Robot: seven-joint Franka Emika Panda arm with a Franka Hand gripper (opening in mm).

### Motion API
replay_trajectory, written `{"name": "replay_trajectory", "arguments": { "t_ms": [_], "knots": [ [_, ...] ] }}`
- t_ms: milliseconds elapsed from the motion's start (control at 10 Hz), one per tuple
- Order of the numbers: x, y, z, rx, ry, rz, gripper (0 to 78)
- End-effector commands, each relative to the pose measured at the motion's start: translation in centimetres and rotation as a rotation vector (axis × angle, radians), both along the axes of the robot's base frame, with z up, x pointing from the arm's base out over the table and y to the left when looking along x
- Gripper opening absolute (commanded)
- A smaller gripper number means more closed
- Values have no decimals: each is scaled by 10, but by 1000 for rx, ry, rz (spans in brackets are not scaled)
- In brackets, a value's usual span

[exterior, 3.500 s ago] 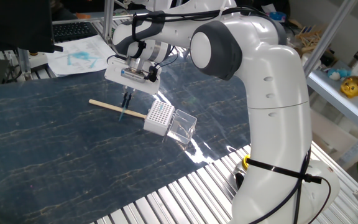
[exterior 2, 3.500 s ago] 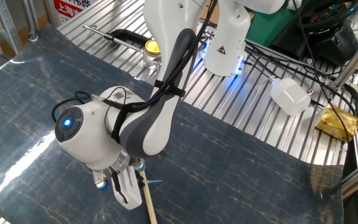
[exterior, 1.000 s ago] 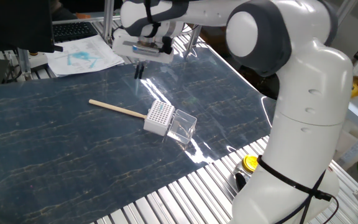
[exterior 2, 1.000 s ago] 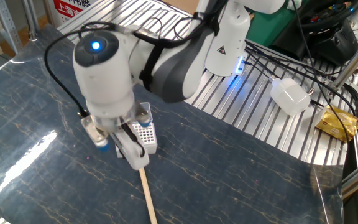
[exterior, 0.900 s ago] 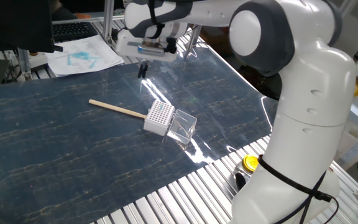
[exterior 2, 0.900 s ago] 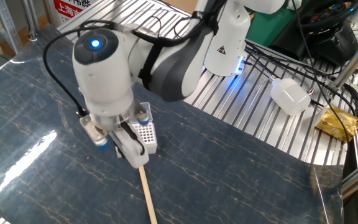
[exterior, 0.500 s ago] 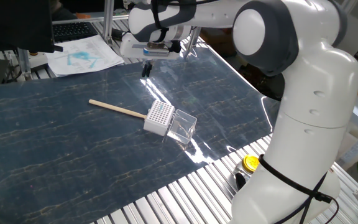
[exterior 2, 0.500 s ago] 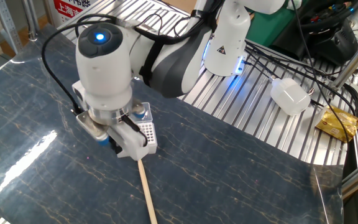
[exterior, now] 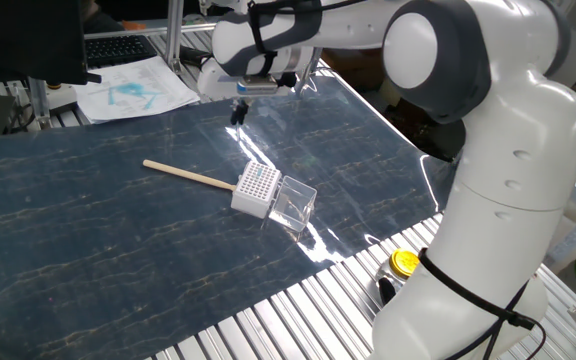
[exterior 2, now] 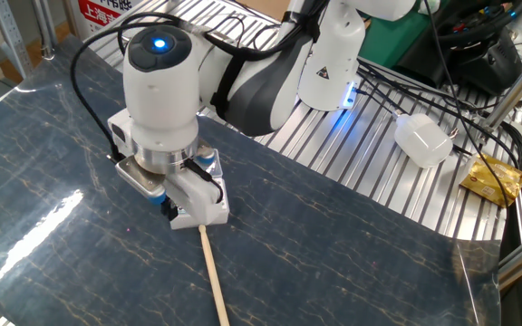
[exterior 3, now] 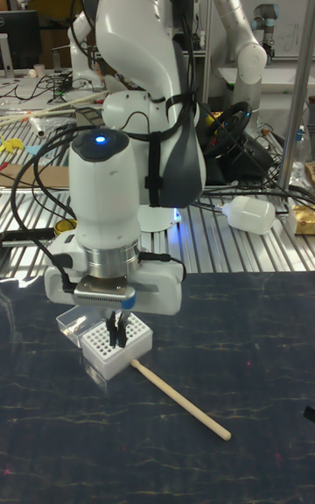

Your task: Insert a medium pipette tip into the holder for medium pipette tips

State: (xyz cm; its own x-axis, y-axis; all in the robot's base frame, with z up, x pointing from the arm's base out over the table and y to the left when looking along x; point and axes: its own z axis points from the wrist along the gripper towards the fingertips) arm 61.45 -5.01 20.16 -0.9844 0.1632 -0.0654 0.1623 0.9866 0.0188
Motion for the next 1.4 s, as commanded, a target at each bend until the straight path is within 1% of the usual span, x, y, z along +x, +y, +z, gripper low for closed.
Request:
{"name": "replay_trajectory", "arguments": {
  "t_ms": [100,300,500,600,1000,1400],
  "knots": [
    [-10,2,-3,-22,-29,30,11],
    [-18,3,-7,-26,-35,39,11],
    [-23,2,-10,-33,-39,51,11],
    [-24,1,-11,-47,-46,58,11],
    [-26,-9,-16,-53,-53,102,11],
    [-29,-16,-22,-52,-52,102,11]
  ]
}}
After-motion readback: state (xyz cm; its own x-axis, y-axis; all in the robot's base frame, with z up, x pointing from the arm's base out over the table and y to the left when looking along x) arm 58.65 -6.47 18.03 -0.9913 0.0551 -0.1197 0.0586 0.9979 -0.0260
